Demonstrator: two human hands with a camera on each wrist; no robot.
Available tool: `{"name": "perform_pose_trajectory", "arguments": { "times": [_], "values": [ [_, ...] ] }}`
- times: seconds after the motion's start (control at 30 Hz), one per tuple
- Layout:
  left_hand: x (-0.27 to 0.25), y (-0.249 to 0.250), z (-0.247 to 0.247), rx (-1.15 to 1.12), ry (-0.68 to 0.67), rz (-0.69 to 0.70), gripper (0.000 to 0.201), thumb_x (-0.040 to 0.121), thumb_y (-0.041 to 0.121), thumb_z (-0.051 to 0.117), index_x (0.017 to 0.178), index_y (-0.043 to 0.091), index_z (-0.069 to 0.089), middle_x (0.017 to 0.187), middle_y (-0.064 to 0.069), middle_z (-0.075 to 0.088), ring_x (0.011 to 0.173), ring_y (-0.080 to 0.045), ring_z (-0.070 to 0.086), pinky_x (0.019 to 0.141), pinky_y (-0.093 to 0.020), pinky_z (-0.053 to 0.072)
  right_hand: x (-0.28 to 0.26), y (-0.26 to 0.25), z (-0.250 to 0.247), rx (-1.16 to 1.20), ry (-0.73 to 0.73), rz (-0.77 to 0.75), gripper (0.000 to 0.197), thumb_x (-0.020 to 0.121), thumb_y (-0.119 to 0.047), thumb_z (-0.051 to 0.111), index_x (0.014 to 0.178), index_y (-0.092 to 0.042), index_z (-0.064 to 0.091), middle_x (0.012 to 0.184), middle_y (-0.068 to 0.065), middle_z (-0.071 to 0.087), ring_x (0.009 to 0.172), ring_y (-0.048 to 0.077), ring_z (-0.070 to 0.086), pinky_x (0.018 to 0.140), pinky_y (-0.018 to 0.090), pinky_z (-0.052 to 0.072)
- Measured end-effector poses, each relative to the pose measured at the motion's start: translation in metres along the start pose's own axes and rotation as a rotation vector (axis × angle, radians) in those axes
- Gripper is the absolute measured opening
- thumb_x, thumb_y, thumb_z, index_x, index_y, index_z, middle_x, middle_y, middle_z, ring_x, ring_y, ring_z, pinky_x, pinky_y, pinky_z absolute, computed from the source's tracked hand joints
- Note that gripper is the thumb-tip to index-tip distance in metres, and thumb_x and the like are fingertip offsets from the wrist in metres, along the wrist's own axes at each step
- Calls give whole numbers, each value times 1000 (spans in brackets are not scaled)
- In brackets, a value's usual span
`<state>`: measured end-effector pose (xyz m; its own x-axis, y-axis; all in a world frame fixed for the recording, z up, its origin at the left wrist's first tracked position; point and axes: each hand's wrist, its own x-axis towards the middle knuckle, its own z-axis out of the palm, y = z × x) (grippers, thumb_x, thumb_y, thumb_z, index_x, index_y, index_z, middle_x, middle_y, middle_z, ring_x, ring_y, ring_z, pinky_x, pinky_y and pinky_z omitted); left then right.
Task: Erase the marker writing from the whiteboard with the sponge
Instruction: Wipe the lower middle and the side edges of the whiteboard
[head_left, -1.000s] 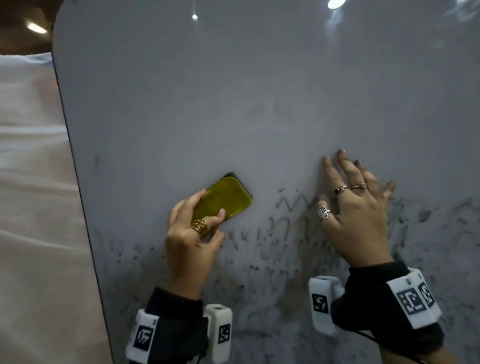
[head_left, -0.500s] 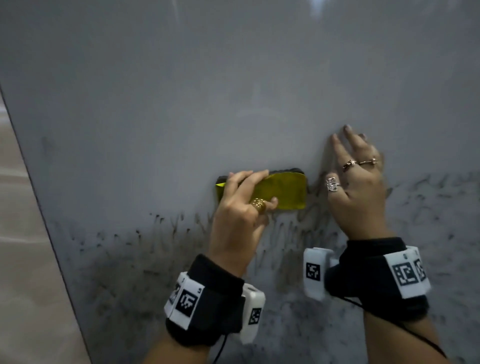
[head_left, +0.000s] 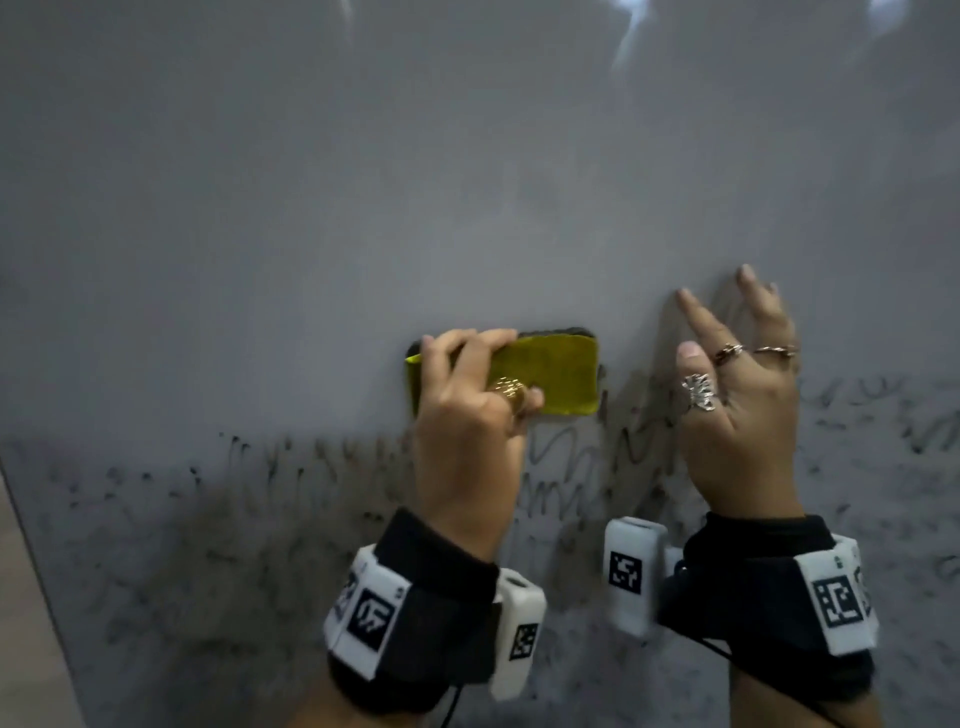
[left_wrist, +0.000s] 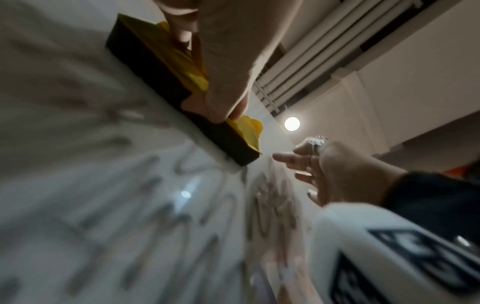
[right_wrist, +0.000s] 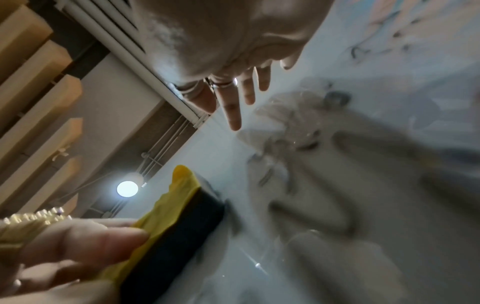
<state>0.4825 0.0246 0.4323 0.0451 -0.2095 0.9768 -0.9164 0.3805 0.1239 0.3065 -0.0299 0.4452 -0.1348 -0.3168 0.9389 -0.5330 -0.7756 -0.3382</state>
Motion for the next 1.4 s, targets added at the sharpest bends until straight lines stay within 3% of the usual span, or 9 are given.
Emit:
{"name": "perform_pose_trajectory", "arguments": {
  "times": [0.17,0.3,0.5,0.67,0.8,1.0,1.2,1.3,1.4],
  "values": [
    [-5,24,22,-4,-32,3,24,85,15,58,72,0,71,115,-6,64,109,-31,49,112,-41,23,4,13,-15,1,-77,-5,43,90,-35,33,130,-28,48,149,6,31,137,17,22,113,53,18],
    [-5,30,26,22,-31,13,17,81,5,67,65,0,69,114,-9,64,106,-36,51,107,-50,27,7,22,-27,137,-94,-34,43,90,-36,34,128,-23,49,147,7,35,140,22,23,115,47,19],
    [-7,54,42,35,-27,8,17,81,6,69,65,0,70,114,-11,63,107,-33,46,102,-55,30,12,50,-52,75,-79,-45,41,92,-34,29,126,-25,49,146,5,36,138,21,22,112,57,17],
    [-11,81,65,46,-35,16,17,79,4,69,63,0,69,112,-15,63,105,-37,48,97,-61,34,20,65,-71,110,-161,-64,41,93,-37,26,126,-28,49,147,1,36,140,18,21,113,54,17],
    [-11,100,81,60,-15,34,17,79,4,69,63,1,69,112,-16,63,102,-41,51,96,-61,35,28,88,-94,43,-122,-68,41,93,-36,26,127,-27,47,147,3,35,140,23,22,113,55,17],
    [-7,133,103,104,-62,43,25,80,7,68,57,-2,65,111,-17,64,100,-44,54,97,-62,36,41,112,-124,75,-273,-103,44,90,-41,26,128,-30,46,146,-3,37,139,17,27,116,48,9],
    [-9,165,127,71,-65,60,22,82,6,68,61,-2,66,113,-16,64,104,-43,52,100,-60,34,53,146,-157,18,-182,-80,45,92,-39,22,128,-25,46,147,0,35,140,21,25,115,52,12],
    [-12,187,148,23,-99,39,23,87,12,64,68,0,69,118,-12,62,111,-35,46,106,-55,27,53,159,-167,-7,-236,-97,46,92,-40,21,129,-26,45,147,-2,33,139,20,26,117,44,8],
    [-14,208,164,12,-130,51,25,88,14,63,70,-3,69,119,-13,62,112,-36,45,104,-58,28,56,167,-173,-20,-298,-125,48,91,-40,26,130,-23,50,149,0,33,139,18,25,117,38,8]
  ]
}}
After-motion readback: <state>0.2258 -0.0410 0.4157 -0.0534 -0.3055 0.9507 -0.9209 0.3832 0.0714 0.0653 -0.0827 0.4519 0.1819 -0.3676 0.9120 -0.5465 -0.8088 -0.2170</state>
